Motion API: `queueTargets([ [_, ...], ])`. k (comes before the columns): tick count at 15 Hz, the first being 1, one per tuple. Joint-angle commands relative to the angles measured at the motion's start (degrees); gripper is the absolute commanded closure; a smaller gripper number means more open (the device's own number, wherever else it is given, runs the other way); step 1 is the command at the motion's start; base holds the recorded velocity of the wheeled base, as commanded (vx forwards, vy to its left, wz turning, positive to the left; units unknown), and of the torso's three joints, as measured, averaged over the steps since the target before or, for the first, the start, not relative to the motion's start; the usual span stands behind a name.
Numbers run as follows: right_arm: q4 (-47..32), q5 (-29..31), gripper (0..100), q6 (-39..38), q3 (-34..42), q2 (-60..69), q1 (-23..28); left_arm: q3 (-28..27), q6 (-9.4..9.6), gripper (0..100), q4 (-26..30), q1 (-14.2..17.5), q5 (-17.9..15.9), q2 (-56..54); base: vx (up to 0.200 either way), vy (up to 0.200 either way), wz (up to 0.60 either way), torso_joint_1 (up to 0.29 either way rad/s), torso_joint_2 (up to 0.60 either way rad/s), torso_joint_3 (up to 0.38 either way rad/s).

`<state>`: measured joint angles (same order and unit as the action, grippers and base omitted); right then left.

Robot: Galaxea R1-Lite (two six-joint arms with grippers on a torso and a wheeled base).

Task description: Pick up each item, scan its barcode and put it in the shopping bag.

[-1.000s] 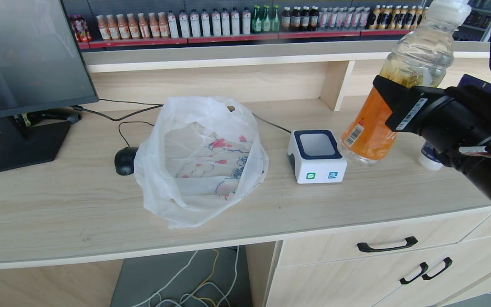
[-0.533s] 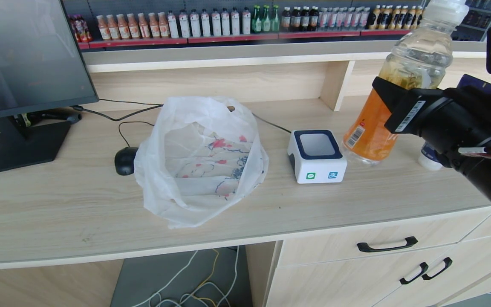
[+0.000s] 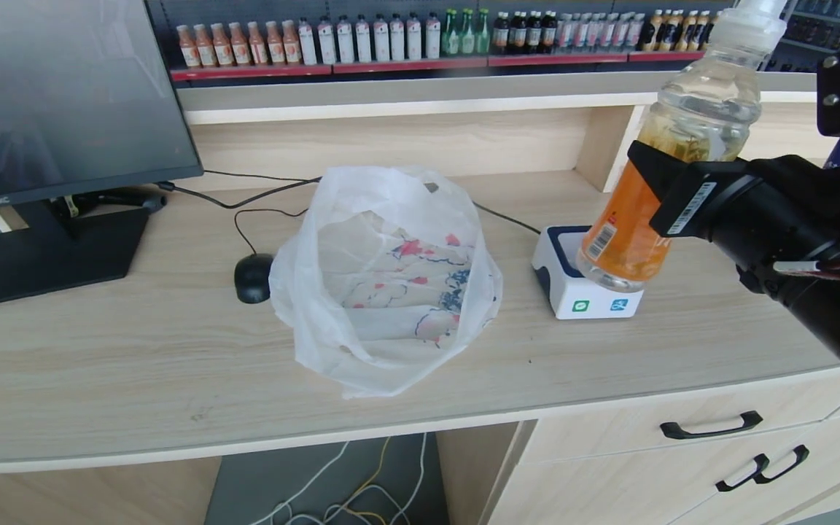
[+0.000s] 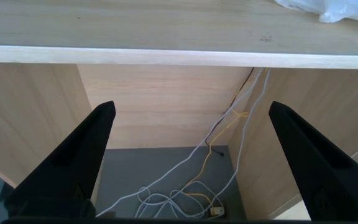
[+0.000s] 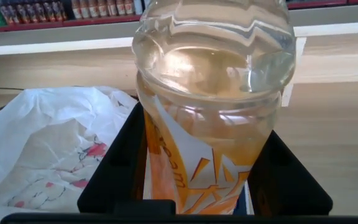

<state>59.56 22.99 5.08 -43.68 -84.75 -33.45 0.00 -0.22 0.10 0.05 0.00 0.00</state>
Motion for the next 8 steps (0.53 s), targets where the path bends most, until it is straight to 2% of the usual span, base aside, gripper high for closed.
queueTargets([
  [1, 0.03, 0.04, 100, 0.1, 0.44, -0.33, -0.04, 0.0, -0.04, 0, -0.01, 0.04, 0.0, 0.0, 0.0, 0.2, 0.0, -0.002, -0.01, 0.002],
  [7, 0.03, 0.12, 100, 0.19, 1.4, -0.15, -0.04, 0.0, -0.04, 0, -0.01, 0.04, 0.0, 0.0, 0.0, 0.2, 0.0, 0.002, 0.0, 0.002],
  [8, 0.03, 0.12, 100, 0.63, 1.58, -0.15, -0.04, 0.0, -0.04, 0, -0.01, 0.04, 0.0, 0.0, 0.0, 0.0, 0.0, 0.0, 0.0, 0.0],
])
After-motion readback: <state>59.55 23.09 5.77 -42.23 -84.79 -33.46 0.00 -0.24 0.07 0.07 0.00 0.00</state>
